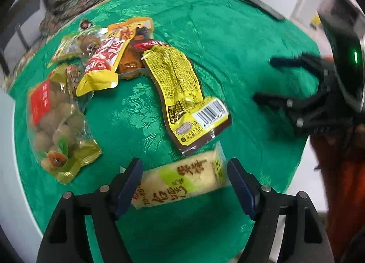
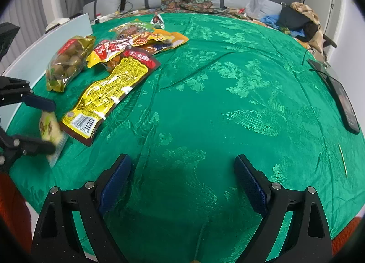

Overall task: Organize snacks
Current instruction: 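Grasp the cream pastry bar with the left tool while the right tool grasps the long yellow packet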

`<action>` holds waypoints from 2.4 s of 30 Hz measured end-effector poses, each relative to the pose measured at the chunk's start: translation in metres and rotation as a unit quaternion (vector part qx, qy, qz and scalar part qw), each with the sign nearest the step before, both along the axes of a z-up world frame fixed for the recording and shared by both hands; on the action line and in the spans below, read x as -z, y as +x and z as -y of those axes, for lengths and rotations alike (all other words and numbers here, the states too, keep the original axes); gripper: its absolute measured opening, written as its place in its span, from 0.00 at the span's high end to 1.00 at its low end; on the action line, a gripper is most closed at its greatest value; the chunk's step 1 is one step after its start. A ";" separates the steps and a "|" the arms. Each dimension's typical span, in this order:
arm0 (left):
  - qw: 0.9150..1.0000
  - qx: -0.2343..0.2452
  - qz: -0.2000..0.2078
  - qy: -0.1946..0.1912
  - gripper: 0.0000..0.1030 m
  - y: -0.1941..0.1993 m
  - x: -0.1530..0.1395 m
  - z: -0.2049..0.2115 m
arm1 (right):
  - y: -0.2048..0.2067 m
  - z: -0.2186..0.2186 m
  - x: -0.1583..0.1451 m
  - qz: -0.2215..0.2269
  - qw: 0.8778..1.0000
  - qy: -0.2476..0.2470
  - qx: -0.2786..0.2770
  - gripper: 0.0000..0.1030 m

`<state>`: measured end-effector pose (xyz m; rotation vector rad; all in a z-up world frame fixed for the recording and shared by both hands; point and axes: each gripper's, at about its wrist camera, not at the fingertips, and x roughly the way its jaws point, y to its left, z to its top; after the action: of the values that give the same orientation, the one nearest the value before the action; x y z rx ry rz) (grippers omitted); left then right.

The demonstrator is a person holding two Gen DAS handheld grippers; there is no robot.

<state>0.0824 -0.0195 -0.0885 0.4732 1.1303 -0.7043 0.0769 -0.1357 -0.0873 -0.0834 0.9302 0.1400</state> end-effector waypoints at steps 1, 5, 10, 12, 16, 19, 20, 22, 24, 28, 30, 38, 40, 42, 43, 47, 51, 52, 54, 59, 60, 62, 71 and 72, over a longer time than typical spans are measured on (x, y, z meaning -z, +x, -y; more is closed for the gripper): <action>1.000 0.006 0.003 0.005 0.26 -0.001 0.000 0.000 | 0.001 0.000 0.000 0.000 1.000 0.000 0.000 0.08; 1.000 0.003 -0.001 -0.005 0.26 0.002 -0.010 -0.005 | 0.000 0.000 0.000 0.000 1.000 0.000 0.000 0.08; 0.998 0.061 -0.005 0.012 0.23 -0.004 -0.020 -0.004 | 0.001 0.000 0.000 0.000 1.000 0.000 0.000 0.08; 0.996 0.082 0.003 0.034 0.23 -0.007 -0.017 -0.002 | 0.001 0.000 0.000 0.000 1.000 0.000 0.001 0.08; 0.992 0.111 0.021 0.063 0.23 -0.008 -0.008 0.003 | 0.001 0.000 0.000 0.000 1.000 0.000 0.001 0.08; 0.989 0.122 0.037 0.070 0.23 -0.005 -0.002 0.007 | 0.001 0.000 0.000 0.000 1.000 0.000 0.000 0.08; 0.989 0.125 0.041 0.073 0.23 -0.005 0.000 0.009 | 0.000 0.000 0.000 0.000 1.000 0.000 0.000 0.08; 0.987 0.131 0.051 0.074 0.23 -0.004 0.002 0.011 | 0.000 -0.001 0.000 0.001 1.000 0.000 0.001 0.08; 0.986 0.136 0.060 0.074 0.23 -0.004 0.004 0.016 | 0.001 0.000 0.000 0.001 1.000 0.000 0.001 0.08; 0.988 0.126 0.055 0.074 0.20 0.003 0.007 0.022 | 0.002 -0.001 0.000 0.001 1.000 0.000 0.002 0.08; 0.993 0.096 -0.004 0.064 0.21 0.013 0.009 0.018 | 0.002 0.000 0.000 0.001 1.000 0.000 0.001 0.08; 0.998 -0.024 -0.043 0.038 0.32 0.005 0.008 -0.011 | 0.002 0.000 0.000 0.001 1.000 0.000 0.001 0.08; 0.996 -0.068 -0.044 0.026 0.49 0.004 0.003 -0.022 | 0.002 0.000 0.000 0.002 1.000 0.000 0.001 0.08; 0.991 -0.117 -0.057 0.012 0.68 0.006 0.000 -0.035 | 0.002 0.000 0.000 0.002 1.000 0.000 0.002 0.08; 0.987 -0.148 -0.069 0.006 0.69 0.009 -0.001 -0.045 | 0.002 0.000 0.000 0.002 1.000 0.000 0.002 0.08; 0.966 -0.247 -0.075 -0.013 0.67 0.018 -0.004 -0.083 | 0.002 0.000 0.000 0.002 1.000 0.000 0.002 0.08; 0.970 -0.237 -0.052 -0.007 0.18 0.016 -0.004 -0.086 | 0.003 0.001 0.001 0.001 1.000 0.000 0.002 0.08; 0.974 -0.224 -0.045 0.001 0.18 0.012 -0.002 -0.082 | 0.003 0.001 0.001 0.001 1.000 0.000 0.002 0.08; 0.980 -0.194 -0.017 0.049 0.20 0.003 0.006 -0.065 | 0.004 0.002 0.000 -0.004 1.000 0.000 0.001 0.09; 0.978 -0.207 -0.007 0.019 0.78 0.001 -0.002 -0.055 | 0.024 0.008 -0.019 -0.071 0.991 0.108 0.022 0.09; 0.976 -0.215 0.003 0.020 0.80 -0.001 -0.003 -0.056 | 0.032 0.004 -0.025 -0.075 0.987 0.142 0.017 0.09; 0.973 -0.232 0.007 0.008 0.81 -0.005 -0.004 -0.060 | 0.054 -0.016 -0.035 -0.087 0.980 0.176 0.011 0.09; 0.939 -0.325 0.035 -0.106 0.81 -0.019 -0.046 -0.118 | 0.113 -0.111 -0.006 -0.153 0.988 0.015 0.026 0.46; 0.938 -0.326 0.038 -0.111 0.81 -0.022 -0.049 -0.120 | 0.110 -0.105 -0.006 -0.152 0.988 0.015 0.030 0.50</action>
<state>0.0607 0.1005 -0.0393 -0.0786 1.0345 -0.2209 0.1872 -0.0309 -0.0808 -0.0047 1.2333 0.1119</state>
